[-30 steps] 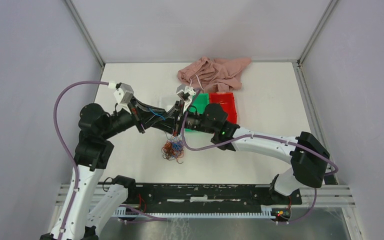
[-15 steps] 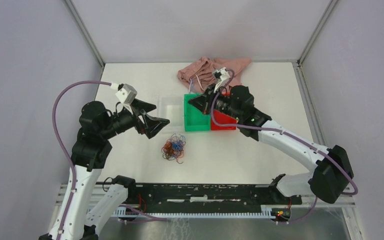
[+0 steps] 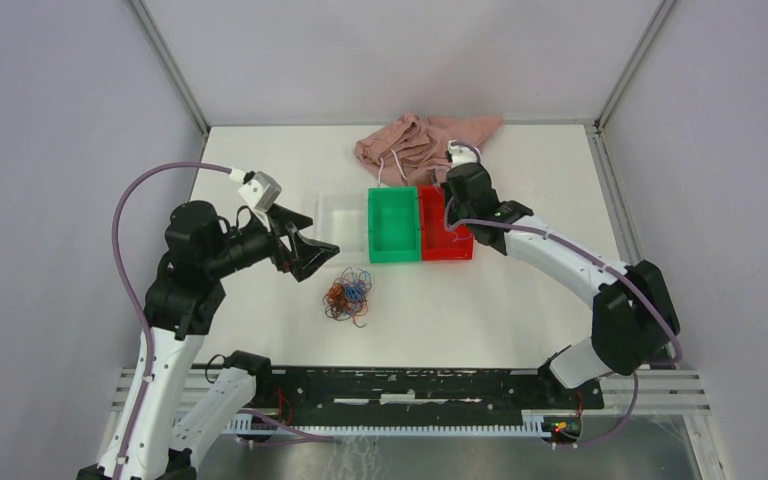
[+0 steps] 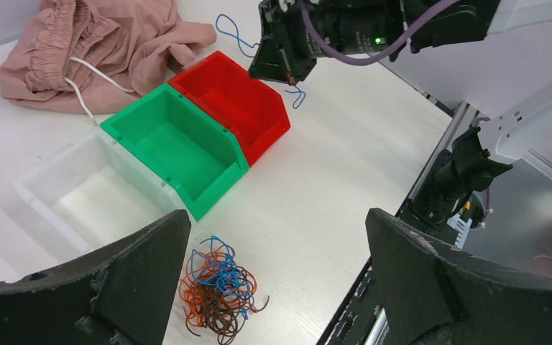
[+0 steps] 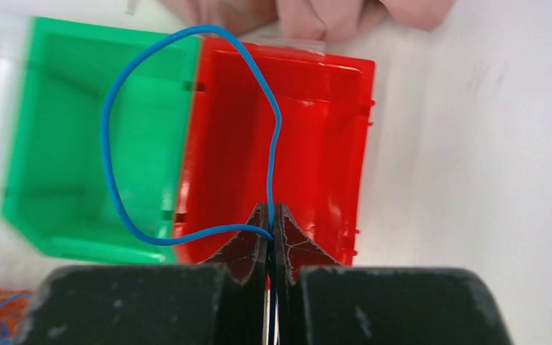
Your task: Untangle the cables
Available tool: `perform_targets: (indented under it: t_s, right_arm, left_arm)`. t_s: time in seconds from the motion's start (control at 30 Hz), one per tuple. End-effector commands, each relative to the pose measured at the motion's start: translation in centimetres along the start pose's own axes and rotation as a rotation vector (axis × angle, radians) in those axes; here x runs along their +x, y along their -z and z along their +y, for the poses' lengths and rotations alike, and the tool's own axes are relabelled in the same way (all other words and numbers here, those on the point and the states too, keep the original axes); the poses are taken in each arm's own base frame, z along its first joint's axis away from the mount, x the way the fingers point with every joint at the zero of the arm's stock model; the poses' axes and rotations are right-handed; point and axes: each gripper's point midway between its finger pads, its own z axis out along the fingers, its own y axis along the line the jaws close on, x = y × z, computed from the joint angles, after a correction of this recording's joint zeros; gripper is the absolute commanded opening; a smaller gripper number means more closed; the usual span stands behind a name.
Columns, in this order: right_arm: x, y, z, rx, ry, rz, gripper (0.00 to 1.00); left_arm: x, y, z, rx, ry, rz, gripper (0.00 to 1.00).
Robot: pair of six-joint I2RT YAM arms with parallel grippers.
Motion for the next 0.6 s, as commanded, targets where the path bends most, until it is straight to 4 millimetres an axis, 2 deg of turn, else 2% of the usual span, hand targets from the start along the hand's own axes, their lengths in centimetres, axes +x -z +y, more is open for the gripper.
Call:
perform_targets:
  t_s: [0.0,0.07,0.13,0.2,0.27,0.33,0.43,0.57]
  right_arm:
    - [-2.0,-2.0,-2.3,0.135,0.037,-0.050,0.05]
    - [-2.0,-3.2,-2.3,0.142,0.045,-0.050,0.11]
    - [-2.1,-4.3,-2.1,0.134,0.045,-0.051,0.29]
    - [-1.8,-5.0,-1.9,0.126,0.045,-0.033,0.37]
    - [-1.6,-5.4,-1.8,0.131,0.037,-0.011,0.51]
    - [-1.9,-5.4,-1.8,0.130,0.032,-0.012,0.59]
    - [-3.0,-4.4,-2.1,0.136,0.018,-0.043,0.63]
    - [-4.6,-2.9,-1.5,0.091,0.000,-0.080,0.60]
  left_arm:
    - [-1.1,0.3,-0.2,0.003,-0.070,-0.027,0.99]
    - [-1.2,0.4,-0.3,0.000,-0.080,-0.032,0.99]
    - [-1.3,0.5,-0.3,-0.001,-0.091,-0.035,0.99]
    - [-1.4,0.6,-0.2,-0.005,-0.096,-0.037,0.99]
    - [-1.5,0.6,-0.3,-0.005,-0.103,-0.040,0.99]
    - [-1.6,0.6,-0.3,-0.005,-0.110,-0.042,0.99]
    - [-1.6,0.6,-0.2,-0.005,-0.116,-0.041,0.99]
    - [-1.5,0.4,-0.1,-0.001,-0.110,-0.037,0.99]
